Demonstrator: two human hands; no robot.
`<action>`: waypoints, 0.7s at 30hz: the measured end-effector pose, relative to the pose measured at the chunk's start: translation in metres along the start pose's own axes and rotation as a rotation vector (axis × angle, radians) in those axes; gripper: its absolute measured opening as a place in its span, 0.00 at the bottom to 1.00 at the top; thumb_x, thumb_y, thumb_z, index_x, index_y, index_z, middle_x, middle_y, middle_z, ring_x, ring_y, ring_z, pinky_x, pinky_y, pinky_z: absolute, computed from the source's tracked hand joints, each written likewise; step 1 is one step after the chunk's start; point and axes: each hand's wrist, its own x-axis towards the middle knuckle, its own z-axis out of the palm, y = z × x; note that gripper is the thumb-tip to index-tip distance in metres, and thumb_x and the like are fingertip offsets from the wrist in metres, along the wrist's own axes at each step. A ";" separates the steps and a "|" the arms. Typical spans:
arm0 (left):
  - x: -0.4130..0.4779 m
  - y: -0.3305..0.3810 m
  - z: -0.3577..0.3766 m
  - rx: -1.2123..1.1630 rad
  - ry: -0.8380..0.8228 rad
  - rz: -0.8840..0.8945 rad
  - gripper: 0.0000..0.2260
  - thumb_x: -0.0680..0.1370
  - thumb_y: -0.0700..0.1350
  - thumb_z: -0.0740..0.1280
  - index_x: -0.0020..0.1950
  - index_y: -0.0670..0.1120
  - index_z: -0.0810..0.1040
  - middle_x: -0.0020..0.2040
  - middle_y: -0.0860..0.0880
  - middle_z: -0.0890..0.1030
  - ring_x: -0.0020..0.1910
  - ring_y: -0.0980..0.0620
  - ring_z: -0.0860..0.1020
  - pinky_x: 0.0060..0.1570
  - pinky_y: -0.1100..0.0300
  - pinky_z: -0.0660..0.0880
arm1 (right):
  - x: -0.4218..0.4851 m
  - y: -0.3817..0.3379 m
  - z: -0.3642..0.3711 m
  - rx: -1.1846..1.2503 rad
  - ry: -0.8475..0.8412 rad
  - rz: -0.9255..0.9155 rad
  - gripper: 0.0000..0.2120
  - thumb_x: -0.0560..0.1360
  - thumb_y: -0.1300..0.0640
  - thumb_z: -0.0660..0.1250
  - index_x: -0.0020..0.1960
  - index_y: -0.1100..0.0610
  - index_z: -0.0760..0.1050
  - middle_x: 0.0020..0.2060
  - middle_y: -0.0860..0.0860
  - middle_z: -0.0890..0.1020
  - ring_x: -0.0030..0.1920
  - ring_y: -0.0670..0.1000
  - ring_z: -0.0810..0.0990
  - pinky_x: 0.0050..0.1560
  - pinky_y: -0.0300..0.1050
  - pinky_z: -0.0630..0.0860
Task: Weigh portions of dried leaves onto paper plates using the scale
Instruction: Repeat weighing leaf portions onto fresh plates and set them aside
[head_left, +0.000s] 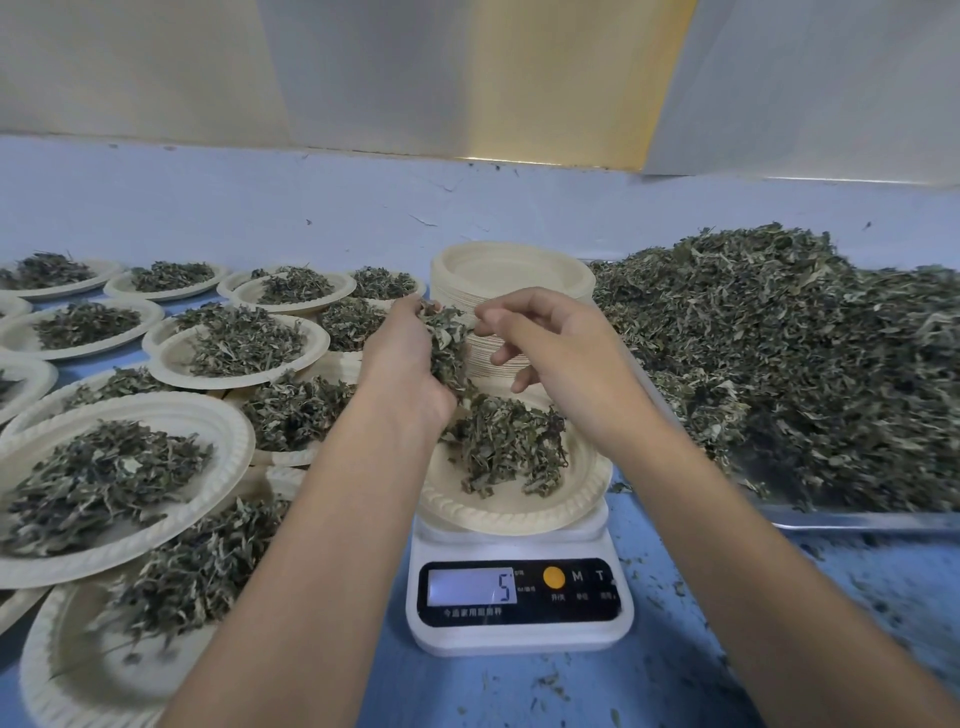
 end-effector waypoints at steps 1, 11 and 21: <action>-0.001 -0.002 0.001 0.015 -0.005 0.017 0.12 0.81 0.46 0.58 0.42 0.44 0.75 0.30 0.47 0.81 0.26 0.52 0.79 0.32 0.63 0.78 | -0.001 -0.001 0.002 0.013 -0.026 -0.018 0.02 0.76 0.57 0.68 0.48 0.53 0.79 0.45 0.51 0.83 0.36 0.42 0.78 0.31 0.37 0.75; -0.013 -0.013 0.015 0.158 0.020 0.246 0.12 0.83 0.45 0.56 0.41 0.48 0.70 0.41 0.48 0.78 0.41 0.50 0.80 0.39 0.59 0.78 | 0.001 0.004 0.008 -0.023 -0.047 -0.127 0.10 0.70 0.62 0.72 0.46 0.48 0.79 0.43 0.50 0.80 0.37 0.54 0.80 0.46 0.52 0.81; -0.011 -0.018 0.015 0.290 0.049 0.331 0.13 0.83 0.47 0.53 0.41 0.45 0.70 0.38 0.46 0.73 0.36 0.48 0.72 0.37 0.56 0.69 | 0.005 0.004 0.000 -0.022 0.008 -0.092 0.13 0.70 0.69 0.70 0.37 0.51 0.78 0.31 0.45 0.77 0.31 0.47 0.77 0.38 0.38 0.79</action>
